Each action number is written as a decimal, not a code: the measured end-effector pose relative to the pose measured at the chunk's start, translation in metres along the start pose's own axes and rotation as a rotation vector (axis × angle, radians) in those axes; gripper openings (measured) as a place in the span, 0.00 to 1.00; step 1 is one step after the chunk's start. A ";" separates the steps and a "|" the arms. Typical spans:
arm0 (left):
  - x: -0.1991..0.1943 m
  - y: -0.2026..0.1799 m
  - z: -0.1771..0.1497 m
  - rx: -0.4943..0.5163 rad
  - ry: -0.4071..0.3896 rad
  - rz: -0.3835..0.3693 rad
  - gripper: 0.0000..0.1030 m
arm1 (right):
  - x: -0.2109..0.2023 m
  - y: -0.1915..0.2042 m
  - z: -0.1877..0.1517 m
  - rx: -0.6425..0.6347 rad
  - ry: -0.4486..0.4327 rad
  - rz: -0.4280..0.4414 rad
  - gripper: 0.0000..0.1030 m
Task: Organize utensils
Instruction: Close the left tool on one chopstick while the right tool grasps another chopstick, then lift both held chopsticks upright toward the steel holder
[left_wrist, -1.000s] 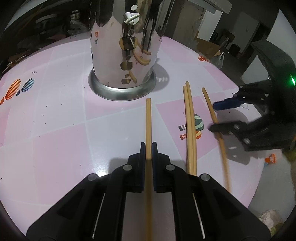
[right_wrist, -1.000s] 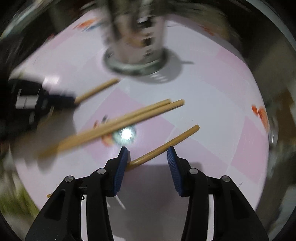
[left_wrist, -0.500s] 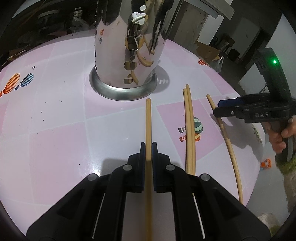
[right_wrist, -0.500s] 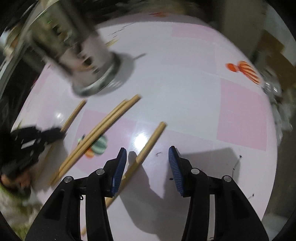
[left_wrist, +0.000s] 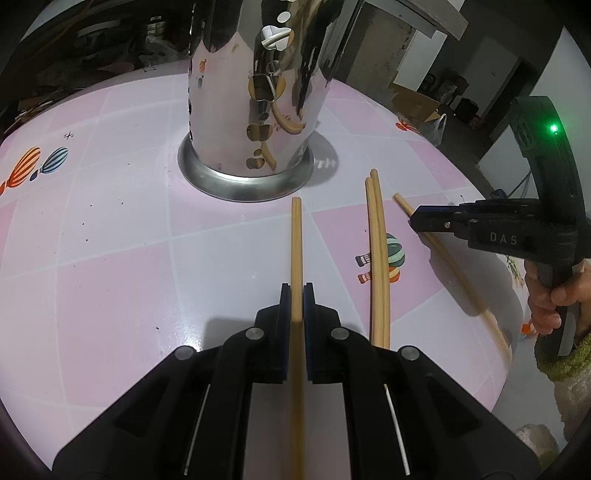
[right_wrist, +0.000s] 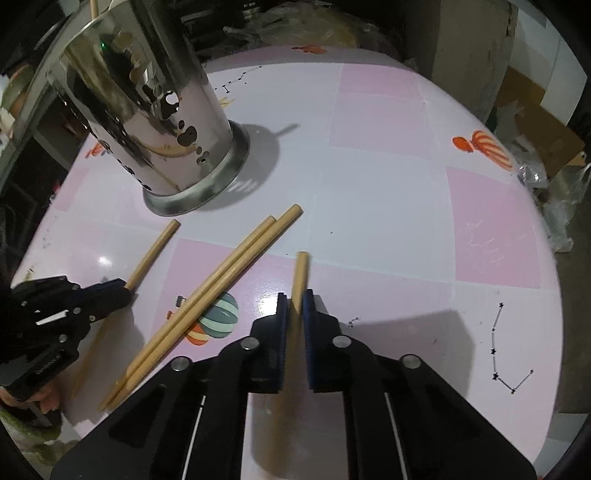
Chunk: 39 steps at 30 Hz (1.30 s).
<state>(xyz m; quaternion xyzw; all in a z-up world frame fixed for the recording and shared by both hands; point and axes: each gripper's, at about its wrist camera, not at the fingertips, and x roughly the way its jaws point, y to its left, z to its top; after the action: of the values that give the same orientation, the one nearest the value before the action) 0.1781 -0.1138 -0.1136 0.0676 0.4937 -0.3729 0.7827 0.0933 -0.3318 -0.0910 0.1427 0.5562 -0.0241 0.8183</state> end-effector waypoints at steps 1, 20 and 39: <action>0.000 0.000 0.001 -0.002 0.001 -0.006 0.06 | -0.001 -0.003 0.001 0.009 -0.005 0.008 0.07; 0.031 -0.030 0.041 0.137 0.072 0.108 0.08 | -0.001 -0.019 -0.011 0.135 -0.081 0.086 0.07; -0.041 -0.031 0.043 0.100 -0.122 0.108 0.05 | -0.051 -0.033 -0.012 0.176 -0.241 0.185 0.07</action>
<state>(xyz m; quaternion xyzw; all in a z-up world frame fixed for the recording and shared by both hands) 0.1793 -0.1353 -0.0503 0.1100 0.4215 -0.3578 0.8260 0.0562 -0.3662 -0.0547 0.2604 0.4343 -0.0144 0.8622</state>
